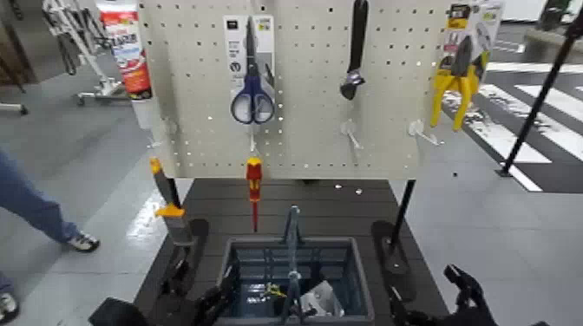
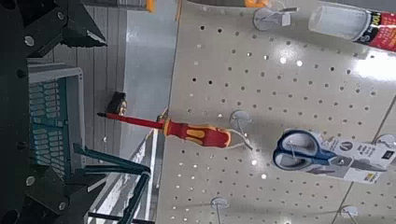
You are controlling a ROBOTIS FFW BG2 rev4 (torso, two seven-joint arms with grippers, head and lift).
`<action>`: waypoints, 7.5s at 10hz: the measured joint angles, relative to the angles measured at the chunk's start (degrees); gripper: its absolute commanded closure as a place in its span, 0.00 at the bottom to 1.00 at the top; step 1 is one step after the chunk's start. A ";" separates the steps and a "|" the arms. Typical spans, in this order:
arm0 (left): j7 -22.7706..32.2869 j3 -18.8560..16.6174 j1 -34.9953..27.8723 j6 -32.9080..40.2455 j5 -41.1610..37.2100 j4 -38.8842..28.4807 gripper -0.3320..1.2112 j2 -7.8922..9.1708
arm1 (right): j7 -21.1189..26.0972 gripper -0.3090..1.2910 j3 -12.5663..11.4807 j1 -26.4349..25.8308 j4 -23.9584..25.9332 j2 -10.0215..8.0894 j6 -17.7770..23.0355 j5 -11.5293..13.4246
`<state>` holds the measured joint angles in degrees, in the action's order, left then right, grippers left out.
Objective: Put the yellow paint brush into the crate.
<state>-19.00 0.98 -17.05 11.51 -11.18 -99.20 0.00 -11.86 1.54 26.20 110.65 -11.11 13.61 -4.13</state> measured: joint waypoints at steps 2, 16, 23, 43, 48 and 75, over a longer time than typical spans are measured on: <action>-3.35 -3.90 1.38 -5.42 -2.95 -0.92 0.38 0.00 | 0.00 0.28 0.12 0.00 0.00 -0.05 -0.21 -0.07; -23.89 -20.88 15.82 -19.99 -8.11 5.56 0.40 5.67 | -1.50 0.28 0.93 -1.76 -1.66 0.80 -0.70 -0.54; -30.67 -19.68 25.47 -20.29 -6.68 15.61 0.41 9.50 | -2.34 0.28 1.41 -2.51 -2.28 1.06 -0.92 -0.70; -34.56 -12.90 38.23 -16.25 -0.82 31.59 0.98 11.27 | -3.34 0.28 2.68 -4.22 -3.72 0.89 -1.00 -1.40; -34.28 -12.70 38.40 -16.81 -0.31 31.22 0.98 11.13 | -3.34 0.28 2.56 -4.22 -3.78 0.92 -0.94 -1.40; -36.88 -5.04 28.01 -31.16 -17.71 7.96 0.98 5.89 | -3.25 0.28 1.58 -3.29 -2.99 0.96 -0.52 -1.23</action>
<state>-55.89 -4.06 10.97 -19.65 -28.89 -91.24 5.89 -15.11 3.12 22.90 107.66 -10.15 13.09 -5.36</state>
